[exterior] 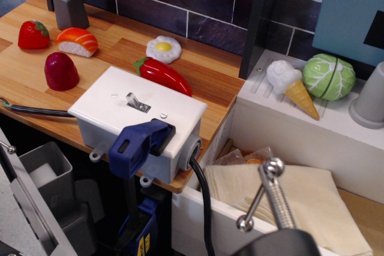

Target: Move light switch to the right

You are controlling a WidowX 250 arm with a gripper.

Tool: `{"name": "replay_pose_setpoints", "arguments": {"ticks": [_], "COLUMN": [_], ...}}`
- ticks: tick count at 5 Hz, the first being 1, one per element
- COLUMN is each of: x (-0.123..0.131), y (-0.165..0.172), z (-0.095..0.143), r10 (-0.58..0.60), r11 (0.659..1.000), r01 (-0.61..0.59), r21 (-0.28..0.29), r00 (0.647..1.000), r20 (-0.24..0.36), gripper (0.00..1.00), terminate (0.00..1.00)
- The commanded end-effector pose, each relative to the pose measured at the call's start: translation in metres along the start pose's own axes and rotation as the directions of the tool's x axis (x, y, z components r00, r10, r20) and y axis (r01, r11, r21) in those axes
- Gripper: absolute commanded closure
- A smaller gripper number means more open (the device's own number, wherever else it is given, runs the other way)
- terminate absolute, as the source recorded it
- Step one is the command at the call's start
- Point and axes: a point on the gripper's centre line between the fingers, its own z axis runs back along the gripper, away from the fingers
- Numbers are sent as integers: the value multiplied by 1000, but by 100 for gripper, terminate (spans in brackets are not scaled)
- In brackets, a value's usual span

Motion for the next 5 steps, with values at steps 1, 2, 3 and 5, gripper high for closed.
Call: {"name": "replay_pose_setpoints", "arguments": {"ticks": [1, 2, 3, 5], "x": [0, -31, -55, -101], "y": [0, 3, 1, -7], "z": [0, -1, 3, -10], "r10": [0, -42, -82, -107], "r11": [1000, 999, 996, 993], "r01": [0, 41, 81, 103], "r21": [0, -22, -39, -62], "r00": [1000, 999, 996, 993], "r20": [0, -15, -31, -57], "gripper": [0, 0, 0, 0], "terminate": [0, 0, 0, 0]}}
